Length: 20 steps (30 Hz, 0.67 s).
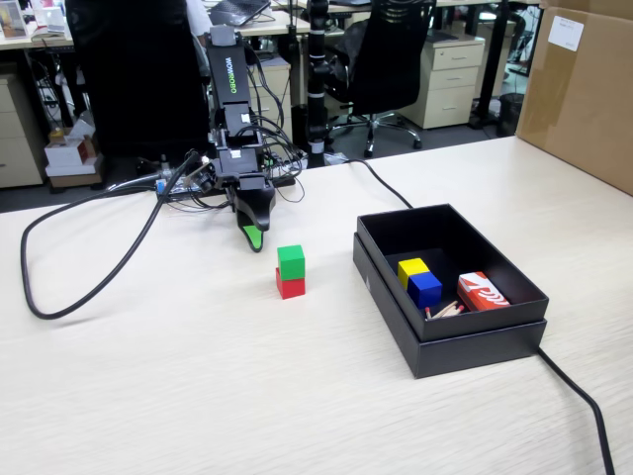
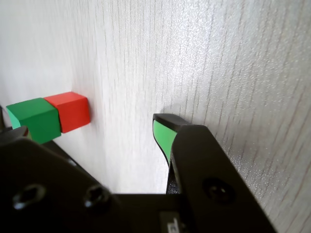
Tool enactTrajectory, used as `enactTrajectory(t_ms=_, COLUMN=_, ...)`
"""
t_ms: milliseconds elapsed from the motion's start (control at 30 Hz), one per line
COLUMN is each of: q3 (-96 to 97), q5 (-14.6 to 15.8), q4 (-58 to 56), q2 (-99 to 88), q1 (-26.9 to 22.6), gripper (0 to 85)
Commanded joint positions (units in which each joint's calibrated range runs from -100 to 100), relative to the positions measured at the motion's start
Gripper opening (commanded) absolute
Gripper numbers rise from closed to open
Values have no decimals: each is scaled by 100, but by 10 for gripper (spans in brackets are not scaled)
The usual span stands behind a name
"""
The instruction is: Put the green cube on top of the red cube
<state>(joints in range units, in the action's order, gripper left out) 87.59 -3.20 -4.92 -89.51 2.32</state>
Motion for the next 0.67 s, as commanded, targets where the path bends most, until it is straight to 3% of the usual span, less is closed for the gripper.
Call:
enactTrajectory(t_ms=0, q3=299, q5=-24, q4=-48, q2=-188, q1=5, gripper=492)
enactTrajectory(t_ms=633, q3=752, q5=-24, q4=107, q2=-991, q1=-15, gripper=492)
